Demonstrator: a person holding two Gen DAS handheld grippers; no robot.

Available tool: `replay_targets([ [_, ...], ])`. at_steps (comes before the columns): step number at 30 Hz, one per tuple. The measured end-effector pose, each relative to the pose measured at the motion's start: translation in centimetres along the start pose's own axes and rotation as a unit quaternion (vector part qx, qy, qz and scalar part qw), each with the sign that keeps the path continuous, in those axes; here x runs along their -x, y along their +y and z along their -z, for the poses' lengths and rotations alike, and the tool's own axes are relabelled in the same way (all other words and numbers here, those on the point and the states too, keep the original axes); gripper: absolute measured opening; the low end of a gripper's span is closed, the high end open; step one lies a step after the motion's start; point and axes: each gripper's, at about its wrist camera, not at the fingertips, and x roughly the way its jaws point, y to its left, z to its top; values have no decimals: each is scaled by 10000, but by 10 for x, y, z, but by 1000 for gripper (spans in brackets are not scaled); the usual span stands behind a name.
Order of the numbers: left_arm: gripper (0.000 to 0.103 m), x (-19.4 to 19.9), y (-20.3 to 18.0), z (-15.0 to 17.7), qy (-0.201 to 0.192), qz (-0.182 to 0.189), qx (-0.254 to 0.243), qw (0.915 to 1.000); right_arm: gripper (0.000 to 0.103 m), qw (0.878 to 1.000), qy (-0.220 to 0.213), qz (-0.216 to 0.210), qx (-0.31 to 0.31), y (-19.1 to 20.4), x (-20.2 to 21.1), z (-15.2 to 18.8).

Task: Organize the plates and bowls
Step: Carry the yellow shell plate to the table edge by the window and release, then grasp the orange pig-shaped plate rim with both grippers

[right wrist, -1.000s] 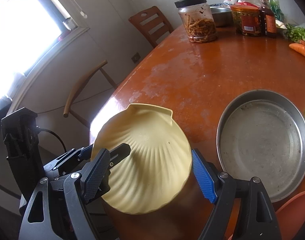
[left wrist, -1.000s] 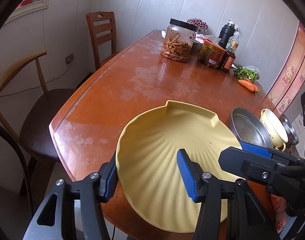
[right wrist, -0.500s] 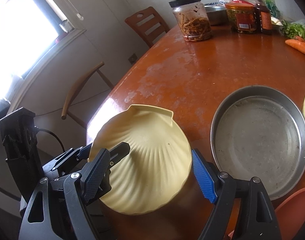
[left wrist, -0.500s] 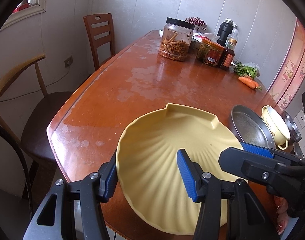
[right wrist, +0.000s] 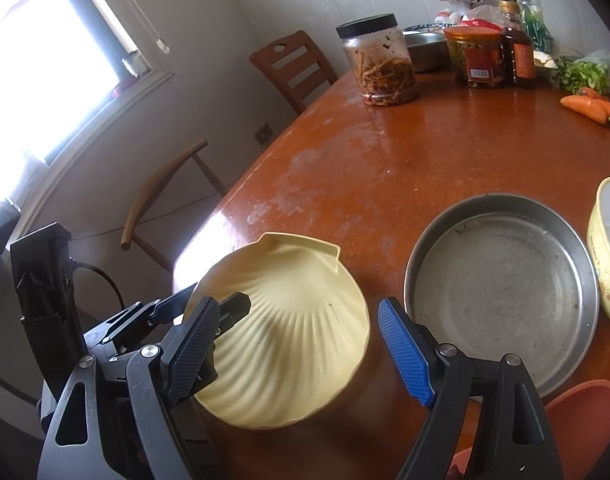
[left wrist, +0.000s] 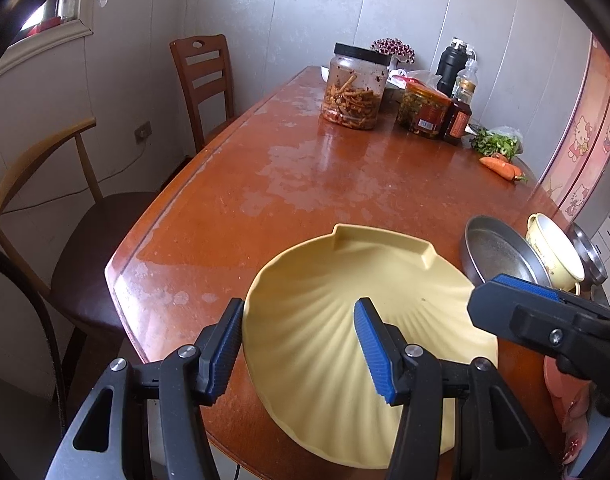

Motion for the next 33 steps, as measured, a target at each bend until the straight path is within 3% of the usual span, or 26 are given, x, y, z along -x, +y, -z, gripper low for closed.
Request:
replay_targets([
  [14,68,45,-7,-1,-462,-109,91,9988,84,9984,-531,147,123,2,44,4],
  [21,68,68,-39,9,-569,93,-67,9983,85,9934,-1032,367,326,3,94,21],
  [33,68,83,-109,28,-509,446,-513,9964,85,9880,-1423,524,289,-22,171,61],
])
